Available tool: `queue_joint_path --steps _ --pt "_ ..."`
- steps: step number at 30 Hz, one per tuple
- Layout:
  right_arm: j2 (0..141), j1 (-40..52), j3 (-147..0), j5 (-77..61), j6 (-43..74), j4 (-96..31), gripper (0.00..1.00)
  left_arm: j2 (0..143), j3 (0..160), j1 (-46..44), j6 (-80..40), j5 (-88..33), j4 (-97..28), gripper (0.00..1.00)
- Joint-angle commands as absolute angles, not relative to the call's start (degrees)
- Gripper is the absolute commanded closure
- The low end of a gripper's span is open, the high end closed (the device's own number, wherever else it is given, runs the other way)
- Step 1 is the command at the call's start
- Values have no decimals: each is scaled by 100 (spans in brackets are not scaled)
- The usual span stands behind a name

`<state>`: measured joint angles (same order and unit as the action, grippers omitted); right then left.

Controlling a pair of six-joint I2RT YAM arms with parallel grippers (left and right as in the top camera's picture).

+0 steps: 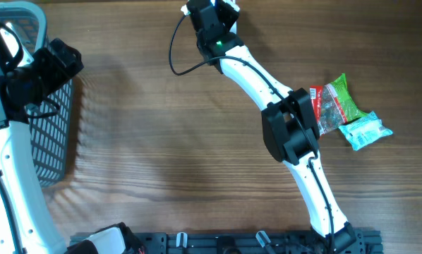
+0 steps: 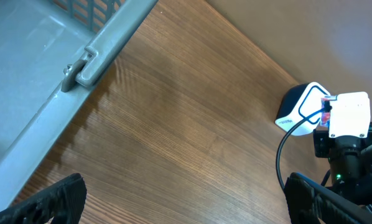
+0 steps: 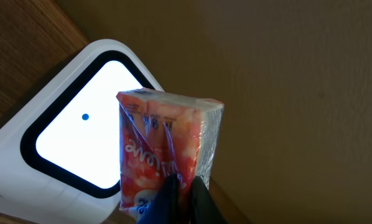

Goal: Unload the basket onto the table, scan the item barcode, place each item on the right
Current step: 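Hold the red-white box in front of the white scanner, then carry the box right and set it down beside the green items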

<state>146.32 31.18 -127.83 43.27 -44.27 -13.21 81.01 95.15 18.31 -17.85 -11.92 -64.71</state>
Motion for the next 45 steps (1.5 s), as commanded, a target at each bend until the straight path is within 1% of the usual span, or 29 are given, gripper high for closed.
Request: queue_joint_path --steps 1,3,5,6,9,12,15,18,22,32,36,37,38,39,40,41,42,43,45 --pt "14374 3133 -12724 4230 -3988 -1380 96 8095 9564 1811 -1691 -1260 -6460 0" --pt "13990 3133 -12724 4182 -3610 -1721 96 8095 9564 1811 -1691 -1260 -6460 0" --pt "13513 3131 -12722 3964 -3072 -2394 96 8095 9564 1811 -1691 -1260 -6460 0" --pt "13174 3131 -12722 3677 -2646 -3022 96 8095 9564 1811 -1691 -1260 -6460 0" --pt "12464 3092 -12722 2781 -1837 -4576 96 8095 9564 1811 -1691 -1260 -6460 0" --pt "11891 2958 -12722 1269 -1024 -6510 96 8095 9564 1811 -1691 -1260 -6460 0" --pt "11810 2746 -12720 318 -314 -7800 94 8095 9564 1811 -1691 -1260 -6460 0" --pt "11876 2512 -12543 143 113 -8641 94 8095 9564 1811 -1691 -1260 -6460 0" --pt "11876 2257 -11902 143 163 -8556 93 8095 9564 1811 -1691 -1260 -6460 0" --pt "11876 1870 -9583 303 322 -7275 94 8095 9564 1811 -1691 -1258 -6460 0" --pt "11876 1750 -9094 670 314 -6818 90 8095 9564 1811 -1691 -1260 -6460 0" --pt "11876 1719 -8986 661 303 -6643 83 8095 9564 1811 -1691 -1260 -6460 0" --pt "11876 1715 -8941 661 303 -6549 68 8095 9564 1811 -1691 -1260 -6460 0" --pt "11876 1712 -8923 659 303 -6486 62 8095 9564 1811 -1691 -1260 -6460 0" --pt "11876 1715 -8923 646 303 -6434 60 8095 9564 1811 -1691 -1260 -6460 0" --pt "11876 1715 -8923 637 305 -6381 53 8095 9564 1811 -1691 -1260 -6460 0" --pt "11876 1715 -8923 637 303 -6344 33 8095 9564 1811 -1691 -1260 -6460 0" --pt "11874 1717 -8923 637 301 -6326 20 8095 9564 1811 -1691 -1260 -6460 0" --pt "11874 1715 -8923 639 301 -6313 0 8095 9564 1811 -1691 -1260 -6460 0"
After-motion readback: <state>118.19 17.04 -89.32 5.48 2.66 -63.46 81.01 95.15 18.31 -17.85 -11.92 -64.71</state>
